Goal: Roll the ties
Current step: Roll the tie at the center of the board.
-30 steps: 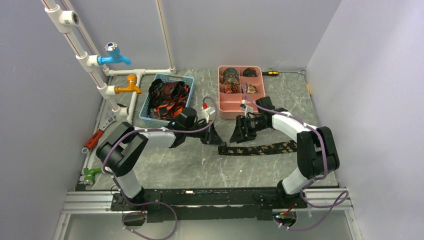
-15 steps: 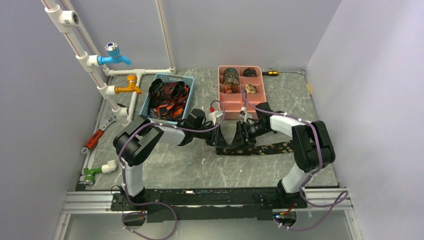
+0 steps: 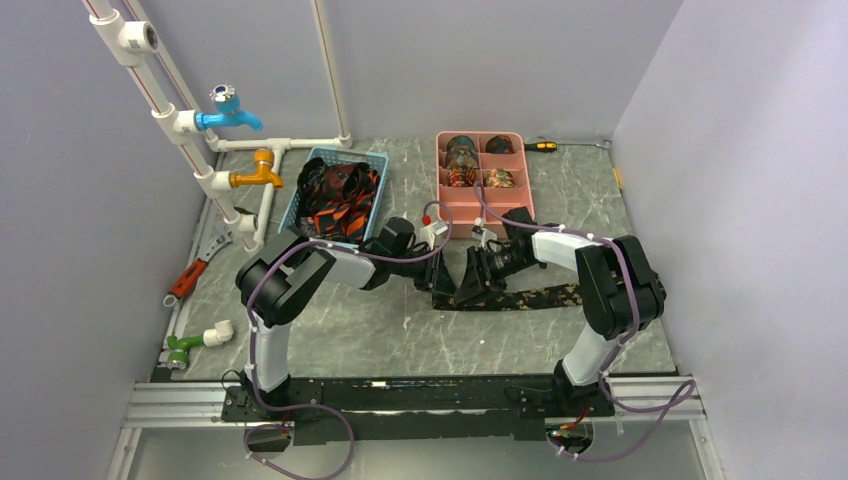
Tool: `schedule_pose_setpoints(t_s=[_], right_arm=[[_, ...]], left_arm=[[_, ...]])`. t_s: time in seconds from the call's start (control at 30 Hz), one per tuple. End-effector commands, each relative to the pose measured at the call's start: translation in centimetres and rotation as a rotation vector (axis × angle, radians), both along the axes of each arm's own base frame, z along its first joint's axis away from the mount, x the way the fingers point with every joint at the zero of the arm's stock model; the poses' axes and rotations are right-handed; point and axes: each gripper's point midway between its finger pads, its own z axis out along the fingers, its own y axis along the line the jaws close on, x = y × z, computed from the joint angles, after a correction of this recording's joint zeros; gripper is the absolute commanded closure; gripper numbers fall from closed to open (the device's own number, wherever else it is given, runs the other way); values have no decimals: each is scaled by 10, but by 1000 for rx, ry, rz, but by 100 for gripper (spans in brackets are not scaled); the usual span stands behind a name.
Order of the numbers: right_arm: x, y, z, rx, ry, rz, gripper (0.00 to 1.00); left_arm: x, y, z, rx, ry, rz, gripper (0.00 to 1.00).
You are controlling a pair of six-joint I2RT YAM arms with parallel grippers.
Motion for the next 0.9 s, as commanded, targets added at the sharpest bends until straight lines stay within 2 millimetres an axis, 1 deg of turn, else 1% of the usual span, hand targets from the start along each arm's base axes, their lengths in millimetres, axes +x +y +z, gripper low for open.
schedule_pose_setpoints(t_s=[0.0,0.1,0.17,0.23,0.37,0.43,0.5,0.53,0.67,0.7,0.77,0.83,0.87], right_arm=[[9,3,-2,-5,-34,8,50],[11,2,-5,-18,-42,8,56],[11,1,-7,-28,-42,7,62],[11,-1,-10,-47,-39,9,68],[6,-6,-17,-73,-39,24,72],[5,-8,-18,-77,-36,26,74],[4,-8,-19,-75,-33,26,76],[3,-8,-20,-75,-33,27,77],[4,-7,-21,-67,-35,25,81],[4,-6,-20,-60,-34,27,81],[3,-5,-17,-48,-36,30,82],[2,-5,-15,-39,-37,33,82],[1,-5,-14,-34,-40,36,82]], left_arm=[[7,-10,11,-39,-5,-6,79],[8,-11,12,-40,3,-3,77],[7,-11,14,-44,3,-3,73],[7,-9,18,-49,-6,-5,67],[10,-2,32,-73,-67,2,57],[15,3,42,-92,-119,17,47],[18,8,51,-108,-183,17,31],[18,11,55,-110,-220,13,27],[18,23,69,-81,-407,-23,21],[21,27,69,-55,-467,-26,20],[22,37,64,10,-591,-58,19],[23,47,52,81,-706,-111,18],[24,51,47,109,-771,-144,14]])
